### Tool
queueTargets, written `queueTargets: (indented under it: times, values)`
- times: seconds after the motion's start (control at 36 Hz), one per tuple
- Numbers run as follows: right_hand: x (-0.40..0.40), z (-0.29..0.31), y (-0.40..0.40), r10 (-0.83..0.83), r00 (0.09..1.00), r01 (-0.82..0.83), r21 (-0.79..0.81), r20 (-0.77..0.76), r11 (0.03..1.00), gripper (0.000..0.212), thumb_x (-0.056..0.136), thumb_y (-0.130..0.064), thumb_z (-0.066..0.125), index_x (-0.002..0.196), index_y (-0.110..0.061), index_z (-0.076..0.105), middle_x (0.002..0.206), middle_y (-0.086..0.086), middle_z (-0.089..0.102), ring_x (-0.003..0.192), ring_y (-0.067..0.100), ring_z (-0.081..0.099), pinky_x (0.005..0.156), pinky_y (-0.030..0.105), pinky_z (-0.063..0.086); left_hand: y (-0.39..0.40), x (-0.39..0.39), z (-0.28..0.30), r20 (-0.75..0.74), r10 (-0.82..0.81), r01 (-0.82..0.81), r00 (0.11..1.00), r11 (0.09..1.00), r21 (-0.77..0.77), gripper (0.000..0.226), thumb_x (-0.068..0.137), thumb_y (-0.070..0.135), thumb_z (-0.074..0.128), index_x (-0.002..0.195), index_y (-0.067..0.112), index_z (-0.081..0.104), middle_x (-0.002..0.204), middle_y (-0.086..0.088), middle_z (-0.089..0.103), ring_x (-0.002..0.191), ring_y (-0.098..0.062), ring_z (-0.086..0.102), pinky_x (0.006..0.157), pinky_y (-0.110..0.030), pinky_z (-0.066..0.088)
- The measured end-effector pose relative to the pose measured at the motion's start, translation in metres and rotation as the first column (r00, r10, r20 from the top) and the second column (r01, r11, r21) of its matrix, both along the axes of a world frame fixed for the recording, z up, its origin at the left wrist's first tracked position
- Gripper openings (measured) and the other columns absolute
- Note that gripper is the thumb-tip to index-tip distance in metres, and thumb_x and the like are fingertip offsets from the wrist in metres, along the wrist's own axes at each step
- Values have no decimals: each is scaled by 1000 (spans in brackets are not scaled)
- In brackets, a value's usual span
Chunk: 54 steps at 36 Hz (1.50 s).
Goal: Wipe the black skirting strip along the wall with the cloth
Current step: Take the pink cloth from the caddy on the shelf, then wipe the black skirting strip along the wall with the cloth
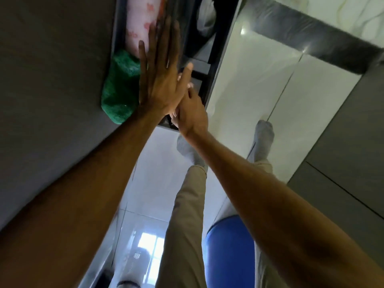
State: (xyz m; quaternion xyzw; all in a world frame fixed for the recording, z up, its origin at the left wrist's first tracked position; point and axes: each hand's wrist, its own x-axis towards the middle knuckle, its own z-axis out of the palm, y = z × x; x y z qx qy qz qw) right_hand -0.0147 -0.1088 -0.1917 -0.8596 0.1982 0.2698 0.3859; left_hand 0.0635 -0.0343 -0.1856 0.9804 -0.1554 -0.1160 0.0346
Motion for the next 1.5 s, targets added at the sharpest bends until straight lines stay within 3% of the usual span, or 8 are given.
queueTargets:
  times: [0.14,0.33,0.69,1.0,1.14,1.25,1.39,1.5]
  values:
    - [-12,62,-58,-69,988,35,241,135,970,58,115,-15,58,167,-2,36,160,23,56,131,15,64,119,13,47,-11,-22,65,36,254,-247,967,959,-142,82,114,63,18,170,5,30,177,-23,32,164,-44,31,133,-63,31]
    - [-1,126,-176,-179,946,157,100,269,983,63,114,-26,57,169,-5,34,175,15,39,157,29,48,131,42,44,-48,-65,107,121,-30,35,992,999,-33,61,116,32,51,163,-5,42,168,-28,44,157,-46,44,122,-65,46]
    - [55,91,-385,-317,924,271,220,213,937,67,116,-21,56,173,-9,23,181,10,28,167,30,33,132,29,24,-291,-106,74,-371,7,-21,928,999,-35,82,105,64,33,167,12,42,174,-20,40,161,-45,38,131,-70,31]
    - [66,-69,-444,-304,940,288,115,153,951,71,112,-30,61,172,-9,29,180,11,31,167,31,33,137,44,29,-369,-48,-106,-278,111,-101,954,994,49,85,112,68,8,163,15,51,167,-18,52,154,-41,50,126,-65,39]
    - [48,-182,-438,-278,949,253,162,151,954,67,116,-20,60,172,-8,26,182,4,25,169,17,25,138,24,21,-359,-38,-216,-290,-4,20,957,998,52,82,109,69,13,173,19,28,180,-15,26,168,-38,23,137,-62,21]
    - [26,-272,-412,-288,946,261,179,151,949,59,120,-39,45,174,-28,24,182,-9,25,169,14,28,138,44,32,-338,-44,-305,-296,-37,62,954,995,76,78,112,66,18,175,21,11,184,-12,6,171,-36,4,140,-58,4]
    - [-12,-361,-387,-111,982,122,-63,150,991,66,105,7,53,168,-7,39,183,18,18,171,39,15,138,60,26,-306,-55,-387,-249,-72,94,966,993,78,77,112,62,25,174,17,16,183,-15,9,170,-36,7,139,-61,13]
    - [-22,-395,-372,35,956,65,-326,292,943,62,110,0,53,169,-12,38,181,17,23,170,36,12,139,59,23,-287,-53,-429,-164,-160,169,973,985,41,75,114,59,24,174,13,22,182,-21,14,170,-40,13,135,-67,22]
